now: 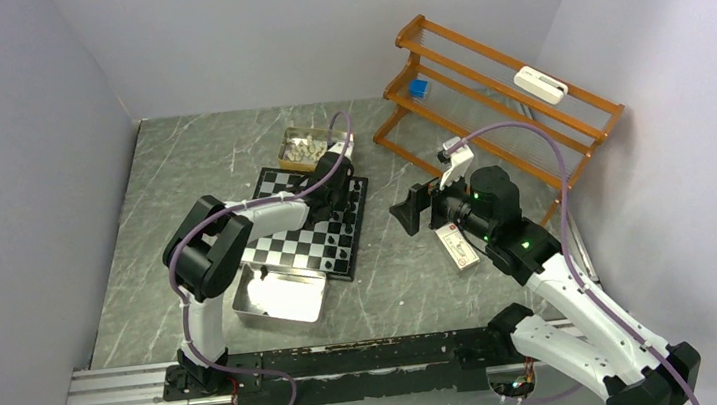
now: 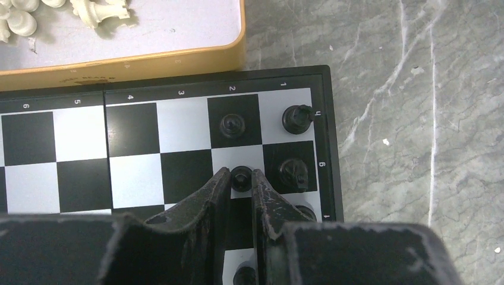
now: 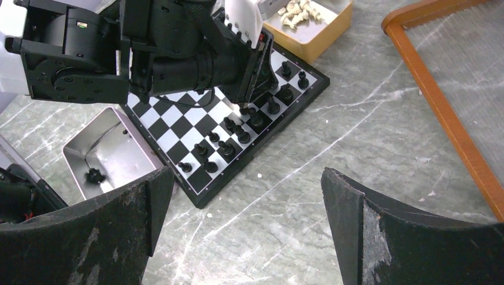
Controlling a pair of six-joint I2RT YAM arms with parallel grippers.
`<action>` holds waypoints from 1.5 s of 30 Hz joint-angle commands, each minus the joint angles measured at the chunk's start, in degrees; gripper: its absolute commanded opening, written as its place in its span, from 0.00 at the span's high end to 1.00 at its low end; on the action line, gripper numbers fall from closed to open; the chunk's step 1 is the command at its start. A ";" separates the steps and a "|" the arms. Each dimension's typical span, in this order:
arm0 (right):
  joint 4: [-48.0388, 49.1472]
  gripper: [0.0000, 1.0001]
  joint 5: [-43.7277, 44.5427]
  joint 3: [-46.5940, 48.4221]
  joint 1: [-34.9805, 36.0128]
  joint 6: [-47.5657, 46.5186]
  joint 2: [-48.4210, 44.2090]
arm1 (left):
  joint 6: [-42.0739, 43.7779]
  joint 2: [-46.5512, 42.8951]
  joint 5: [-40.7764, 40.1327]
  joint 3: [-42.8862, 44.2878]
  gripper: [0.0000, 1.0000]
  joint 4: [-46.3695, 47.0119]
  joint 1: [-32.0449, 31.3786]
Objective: Set up the chess pieces on the board
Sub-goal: Place the chess piece on the chessboard.
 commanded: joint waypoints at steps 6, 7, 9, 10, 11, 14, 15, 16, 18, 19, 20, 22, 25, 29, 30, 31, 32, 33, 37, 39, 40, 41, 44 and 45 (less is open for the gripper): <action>0.40 0.00 0.61 0.59 -0.14 -0.91 -0.77 | 1.46 0.76 -2.31 2.51 0.77 0.46 -0.16; 0.40 0.00 0.61 0.68 -0.20 -0.92 -0.68 | 1.47 0.77 -2.37 2.55 0.77 0.42 -0.17; 0.48 0.00 0.53 0.78 -0.23 -0.92 -0.41 | 1.69 0.77 -2.33 2.64 0.77 0.34 -0.13; 0.56 0.00 0.47 0.85 -0.17 -0.83 -0.33 | 1.73 0.77 -2.34 2.64 0.77 0.33 -0.17; 0.62 0.00 0.37 0.87 -0.13 -0.82 -0.19 | 1.86 0.77 -2.33 2.77 0.77 0.19 -0.16; 0.60 0.00 0.26 1.09 -0.19 -0.83 0.05 | 2.03 1.00 -2.06 3.23 0.75 -0.15 -0.18; 0.65 0.00 0.25 1.09 -0.19 -0.83 0.07 | 2.07 1.09 -1.87 3.39 0.75 -0.34 -0.19; 0.73 0.00 0.25 1.07 -0.24 -0.83 0.12 | 2.13 1.18 -1.67 3.55 0.74 -0.49 -0.17; 0.88 0.00 0.25 1.05 -0.17 -0.83 0.16 | 2.04 1.10 -1.48 3.76 0.74 -0.78 -0.16; 0.84 0.00 0.25 1.09 -0.16 -0.83 0.21 | 2.04 0.80 -1.41 3.74 0.73 -0.92 -0.12; 0.84 0.00 0.21 1.13 -0.15 -0.86 0.25 | 2.04 0.46 -1.32 3.65 0.73 -0.91 -0.15; 0.91 0.00 0.17 1.14 -0.14 -0.83 0.38 | 2.03 -0.41 -0.97 3.59 0.73 -1.12 -0.14; 1.17 0.00 0.08 1.05 -0.20 -0.83 0.49 | 1.84 -1.87 -0.49 4.09 0.70 -2.32 -0.18; 1.43 0.00 -0.01 1.05 -0.22 -0.83 0.69 | 1.45 -4.52 -0.30 3.78 0.58 -3.28 -0.13; 1.45 0.00 0.03 1.07 -0.20 -0.83 0.69 | 1.37 -5.23 -0.22 3.63 0.56 -3.34 -0.18; 1.53 0.00 -0.06 1.05 -0.20 -0.83 0.63 | 1.24 -6.05 -0.17 3.59 0.55 -3.74 -0.19; 1.60 0.00 -0.09 1.05 -0.13 -0.72 0.54 | 0.99 -6.77 -0.18 3.60 0.54 -4.13 -0.17; 1.69 0.00 -0.16 0.97 -0.15 -0.70 0.45 | 0.66 -7.60 -0.05 3.53 0.52 -4.63 -0.19; 1.93 0.00 -0.43 0.92 -0.19 -0.57 0.09 | -0.36 -11.66 1.33 3.45 0.48 -8.97 -0.14; 1.98 0.00 -0.45 1.04 -0.19 -0.41 -0.09 | -2.52 -14.67 -0.14 2.46 0.47 -12.00 -0.12; 1.97 0.00 -0.53 1.11 -0.22 -0.39 -0.27 | -3.73 -16.36 -0.82 1.70 0.47 -13.28 0.01; 2.06 0.00 -0.74 1.12 -0.18 -0.25 -0.32 | -5.39 -18.11 -1.67 0.82 0.47 -14.82 0.00; 2.67 0.00 -1.42 0.81 -0.17 0.23 -0.77 | -8.54 -23.79 -2.89 -1.97 0.48 -19.66 0.08; 3.03 0.00 -1.57 0.60 -0.18 0.31 -0.95 | -9.70 -26.64 -3.03 -3.12 0.48 -21.29 0.22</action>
